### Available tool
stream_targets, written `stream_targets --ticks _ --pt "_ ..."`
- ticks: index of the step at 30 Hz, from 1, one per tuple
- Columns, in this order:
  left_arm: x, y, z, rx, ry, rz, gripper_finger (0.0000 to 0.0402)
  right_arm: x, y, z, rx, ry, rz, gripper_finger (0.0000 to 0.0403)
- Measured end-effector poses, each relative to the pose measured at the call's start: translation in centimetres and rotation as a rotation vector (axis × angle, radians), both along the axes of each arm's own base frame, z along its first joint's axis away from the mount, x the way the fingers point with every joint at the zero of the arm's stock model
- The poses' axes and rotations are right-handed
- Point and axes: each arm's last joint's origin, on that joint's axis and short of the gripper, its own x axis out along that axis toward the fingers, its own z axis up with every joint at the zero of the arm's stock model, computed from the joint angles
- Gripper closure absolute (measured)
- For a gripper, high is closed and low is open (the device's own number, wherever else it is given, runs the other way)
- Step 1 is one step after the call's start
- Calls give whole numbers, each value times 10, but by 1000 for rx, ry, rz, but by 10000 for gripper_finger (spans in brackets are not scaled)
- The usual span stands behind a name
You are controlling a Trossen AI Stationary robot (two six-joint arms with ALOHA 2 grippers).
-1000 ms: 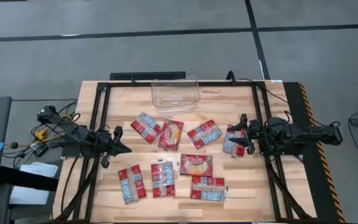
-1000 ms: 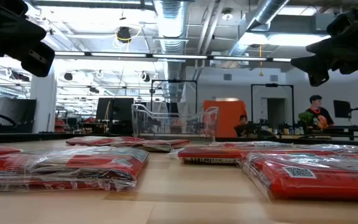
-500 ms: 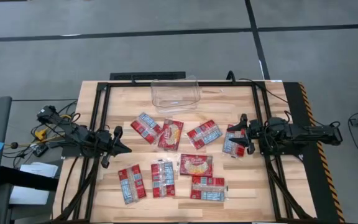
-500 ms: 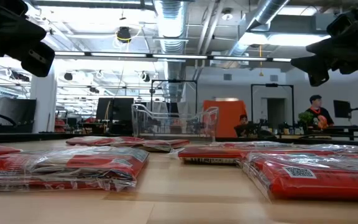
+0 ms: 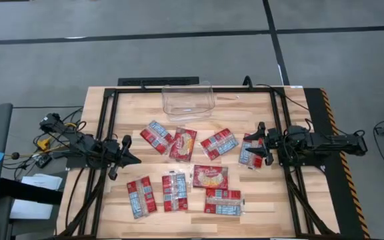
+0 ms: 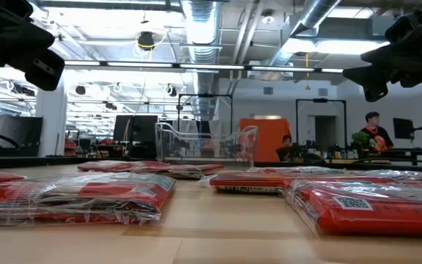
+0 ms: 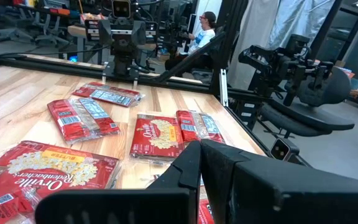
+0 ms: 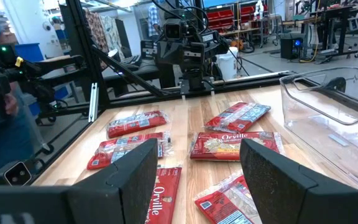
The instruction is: Sort popcorn bags into baskets
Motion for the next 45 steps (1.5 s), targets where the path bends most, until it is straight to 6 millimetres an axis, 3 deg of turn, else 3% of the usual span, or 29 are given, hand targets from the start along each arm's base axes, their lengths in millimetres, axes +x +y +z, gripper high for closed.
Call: stream_targets --ticks 9,18,24,30,34,39,45 --pt "0 1 1 -42 -8 23 401 0 0 0 0 0 0 148" --pt "0 3 3 -541 31 76 401 0 0 0 0 0 0 148" --pt "0 8 3 -777 3 214 401 0 -1 0 -31 2 -18 148" --pt "-3 17 1 -916 -123 528 401 0 -3 1 -149 -6 -74 148" --pt "-5 21 0 -954 -183 656 401 0 -3 1 -158 -8 -77 148" --pt "-5 21 1 -971 -198 670 394 0 -3 2 -160 -18 -82 148" --pt "-6 21 10 -996 -243 615 338 0 -3 6 42 -49 -84 148"
